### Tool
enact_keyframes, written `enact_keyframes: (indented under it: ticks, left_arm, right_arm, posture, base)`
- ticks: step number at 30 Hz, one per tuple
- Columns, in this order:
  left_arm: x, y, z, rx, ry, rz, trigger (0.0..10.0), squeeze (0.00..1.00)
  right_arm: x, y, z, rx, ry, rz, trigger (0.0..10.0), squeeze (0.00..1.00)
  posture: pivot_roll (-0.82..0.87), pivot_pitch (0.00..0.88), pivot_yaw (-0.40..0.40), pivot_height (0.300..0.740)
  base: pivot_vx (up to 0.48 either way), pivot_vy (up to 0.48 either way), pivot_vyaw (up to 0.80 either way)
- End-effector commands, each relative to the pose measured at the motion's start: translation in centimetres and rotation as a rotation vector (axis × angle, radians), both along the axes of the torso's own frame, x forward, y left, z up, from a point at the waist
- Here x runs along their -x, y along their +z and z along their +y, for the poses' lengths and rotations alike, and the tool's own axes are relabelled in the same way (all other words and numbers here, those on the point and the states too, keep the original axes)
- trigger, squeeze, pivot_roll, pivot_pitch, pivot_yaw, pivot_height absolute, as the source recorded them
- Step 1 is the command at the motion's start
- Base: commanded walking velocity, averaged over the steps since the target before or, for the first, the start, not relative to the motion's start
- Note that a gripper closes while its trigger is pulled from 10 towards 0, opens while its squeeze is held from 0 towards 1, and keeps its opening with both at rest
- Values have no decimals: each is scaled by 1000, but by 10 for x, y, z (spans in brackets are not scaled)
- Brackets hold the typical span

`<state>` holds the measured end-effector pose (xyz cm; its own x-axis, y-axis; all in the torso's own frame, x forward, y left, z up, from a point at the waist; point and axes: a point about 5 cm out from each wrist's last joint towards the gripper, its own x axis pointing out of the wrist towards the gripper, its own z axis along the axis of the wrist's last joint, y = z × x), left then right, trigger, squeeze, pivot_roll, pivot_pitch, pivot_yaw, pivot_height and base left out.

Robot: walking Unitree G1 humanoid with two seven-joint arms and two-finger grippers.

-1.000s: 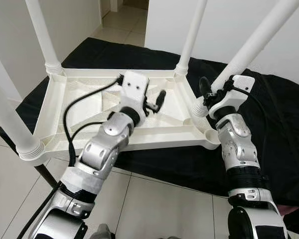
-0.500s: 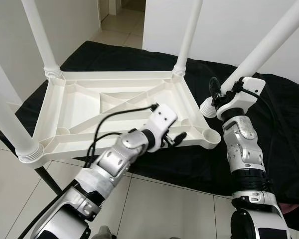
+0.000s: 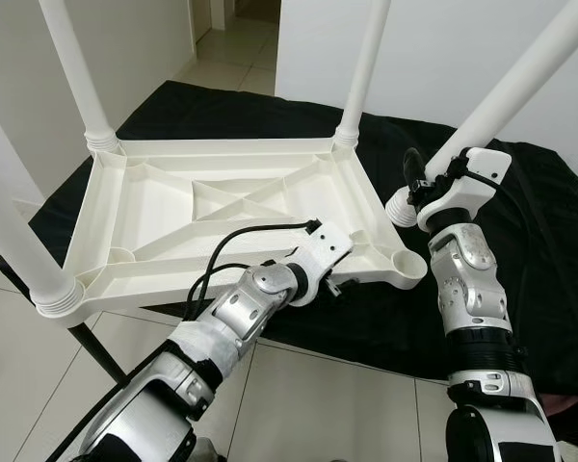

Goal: Building children table

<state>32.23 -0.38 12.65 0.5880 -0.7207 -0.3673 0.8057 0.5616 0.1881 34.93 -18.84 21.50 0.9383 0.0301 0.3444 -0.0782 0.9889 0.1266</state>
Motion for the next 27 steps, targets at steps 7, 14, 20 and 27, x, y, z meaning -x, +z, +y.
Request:
enact_keyframes:
  ticks: [7,14,20,27]
  left_arm:
    - [-14,-7,8,-49,90,-1,10000,0]
    - [-17,-4,11,-36,55,-6,0,0]
    - [-1,-3,15,-82,-209,-63,0,0]
    - [20,-8,35,-112,-472,-64,0,0]
  right_arm:
    - [2,1,-2,15,-14,0,10000,0]
    - [2,1,-2,15,-15,2,10000,0]
    - [2,0,0,12,-11,3,10000,0]
    - [1,0,1,12,-8,5,10000,0]
  posture:
    - [-30,0,-17,740]
    - [-25,0,-15,740]
    - [-24,0,-15,740]
    - [-19,0,-19,740]
  base:
    - [0,0,0]
    - [0,0,0]
    - [0,0,0]
    - [0,0,0]
